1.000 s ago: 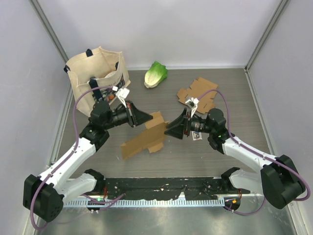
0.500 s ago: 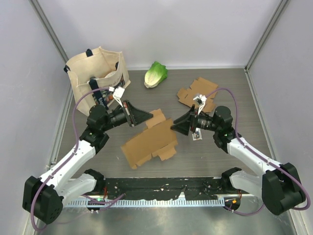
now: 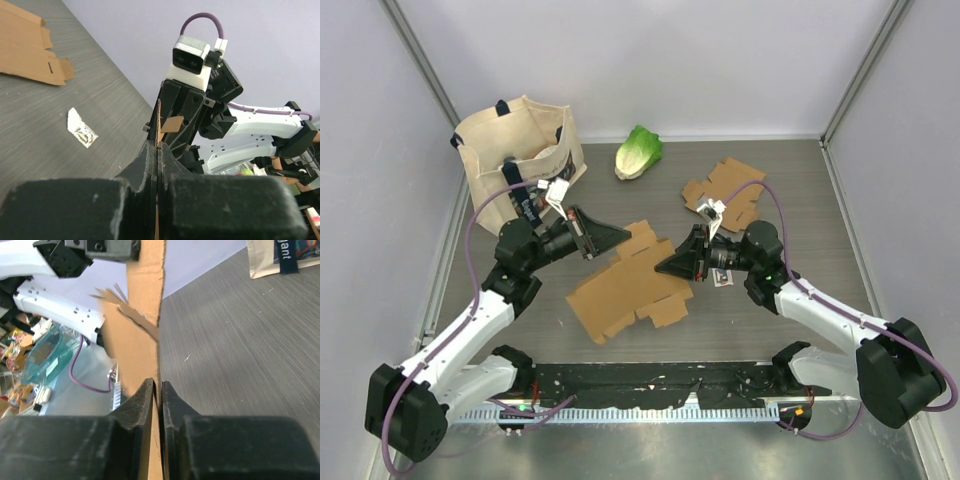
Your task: Fold the paper box
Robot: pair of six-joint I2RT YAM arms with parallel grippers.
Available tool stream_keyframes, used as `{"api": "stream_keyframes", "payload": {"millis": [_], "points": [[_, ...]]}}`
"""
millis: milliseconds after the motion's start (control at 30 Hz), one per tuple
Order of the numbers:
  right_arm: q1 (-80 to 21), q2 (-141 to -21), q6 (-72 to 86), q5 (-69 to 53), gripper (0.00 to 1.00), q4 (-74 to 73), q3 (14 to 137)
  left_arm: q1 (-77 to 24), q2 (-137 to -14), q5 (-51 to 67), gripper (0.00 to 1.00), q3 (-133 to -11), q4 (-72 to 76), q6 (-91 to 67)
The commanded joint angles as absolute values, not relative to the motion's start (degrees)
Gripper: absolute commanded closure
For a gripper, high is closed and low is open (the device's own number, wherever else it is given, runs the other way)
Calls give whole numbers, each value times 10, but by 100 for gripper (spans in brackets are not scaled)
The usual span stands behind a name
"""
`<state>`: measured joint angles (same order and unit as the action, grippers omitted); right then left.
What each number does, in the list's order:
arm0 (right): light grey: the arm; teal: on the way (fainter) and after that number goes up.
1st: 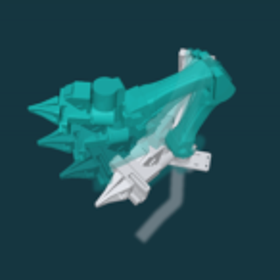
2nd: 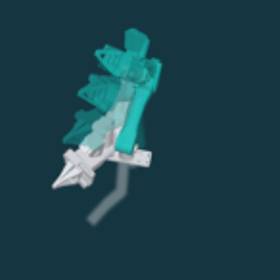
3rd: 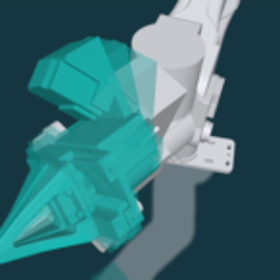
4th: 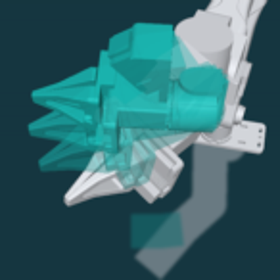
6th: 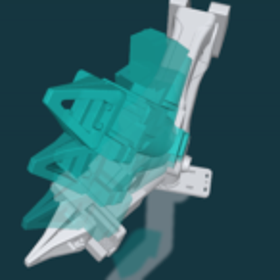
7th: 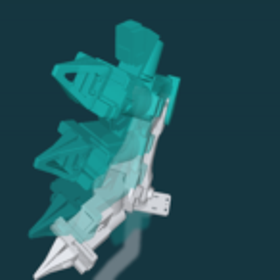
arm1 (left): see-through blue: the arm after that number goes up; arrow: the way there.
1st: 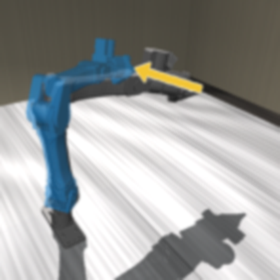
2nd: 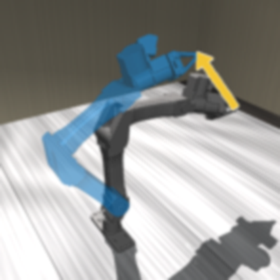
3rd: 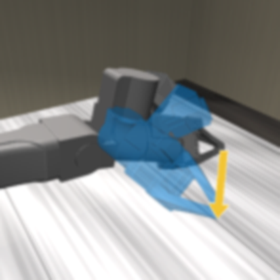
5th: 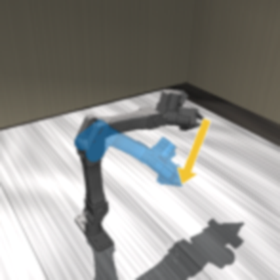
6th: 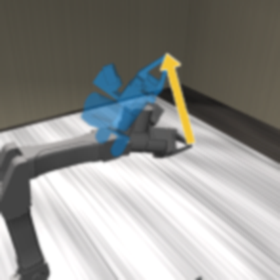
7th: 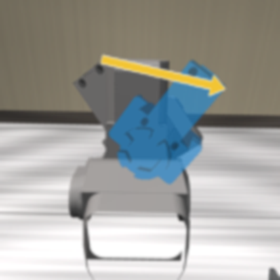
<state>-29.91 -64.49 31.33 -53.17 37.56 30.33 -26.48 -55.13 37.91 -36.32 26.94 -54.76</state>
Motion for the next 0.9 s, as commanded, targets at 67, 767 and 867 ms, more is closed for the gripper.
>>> {"api": "stream_keyframes", "payload": {"millis": [67, 767, 867], "points": [[-299, -661, 289, -446, 100, 302, 345, -263, -469, 293, 98, -344, 171, -445], [-315, -801, 173, -456, 100, 4, 467, -271, -494, 218, 42, -380, -27, -380], [-316, -809, 174, -457, 100, -12, 472, -289, -509, 225, 44, -396, -15, -385]]}}
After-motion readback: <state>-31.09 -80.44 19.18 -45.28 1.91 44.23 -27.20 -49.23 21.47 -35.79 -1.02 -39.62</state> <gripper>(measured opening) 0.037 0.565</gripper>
